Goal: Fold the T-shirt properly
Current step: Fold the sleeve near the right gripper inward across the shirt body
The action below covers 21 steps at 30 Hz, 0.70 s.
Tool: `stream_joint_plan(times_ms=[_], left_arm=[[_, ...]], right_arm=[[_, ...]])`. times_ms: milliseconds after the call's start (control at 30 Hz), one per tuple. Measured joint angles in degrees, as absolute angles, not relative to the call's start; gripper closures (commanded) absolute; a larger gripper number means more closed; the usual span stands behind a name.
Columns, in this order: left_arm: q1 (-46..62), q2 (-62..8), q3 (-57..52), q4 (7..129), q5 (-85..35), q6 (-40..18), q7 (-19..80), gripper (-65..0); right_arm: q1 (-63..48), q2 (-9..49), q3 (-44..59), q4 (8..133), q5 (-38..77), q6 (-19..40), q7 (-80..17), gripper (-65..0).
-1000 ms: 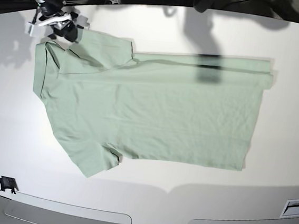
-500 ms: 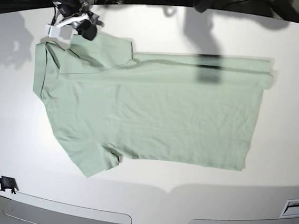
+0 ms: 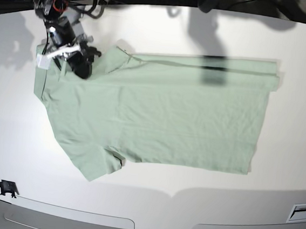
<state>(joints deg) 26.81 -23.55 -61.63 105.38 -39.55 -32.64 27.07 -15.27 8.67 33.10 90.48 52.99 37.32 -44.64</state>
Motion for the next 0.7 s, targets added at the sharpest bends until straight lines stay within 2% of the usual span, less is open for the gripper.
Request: stream_joint_plan(times_ms=[167, 333, 400, 433, 467, 567, 700], left_arm=[[26.81, -23.55, -61.63, 105.38, -39.55, -32.64, 27.27, -23.2], [26.81, -23.53, -61.63, 105.38, -39.55, -32.64, 27.24, -23.2], [26.81, -23.53, -61.63, 105.38, -39.55, -32.64, 27.24, -23.2], [26.81, -23.53, -61.63, 105.38, -39.55, -32.64, 27.27, -23.2], [26.81, -23.53, -61.63, 105.38, -39.55, -32.64, 27.24, -23.2], [26.81, -23.53, -61.63, 105.38, -39.53, -32.64, 27.53, -23.2], [28.10, -23.55, -61.63, 105.38, -40.23, -32.58, 28.60, -23.2]], right_arm=[[-8.05, 8.73, 30.85, 90.48, 39.86, 37.32, -37.91, 0.0], [-3.77, 8.71, 24.32, 90.48, 30.72, 37.47, -34.92, -0.2], [-2.81, 8.73, 21.06, 90.48, 26.79, 37.30, -32.58, -17.9], [-2.52, 8.75, 19.46, 90.48, 24.91, 37.10, -31.22, -24.8], [-2.50, 8.75, 18.06, 90.48, 23.29, 36.60, -29.76, -28.8], [-2.57, 8.73, 15.03, 90.48, 20.08, 32.97, -28.36, -29.9], [-2.55, 8.84, 15.51, 90.48, 19.25, 32.97, -29.71, -29.9]])
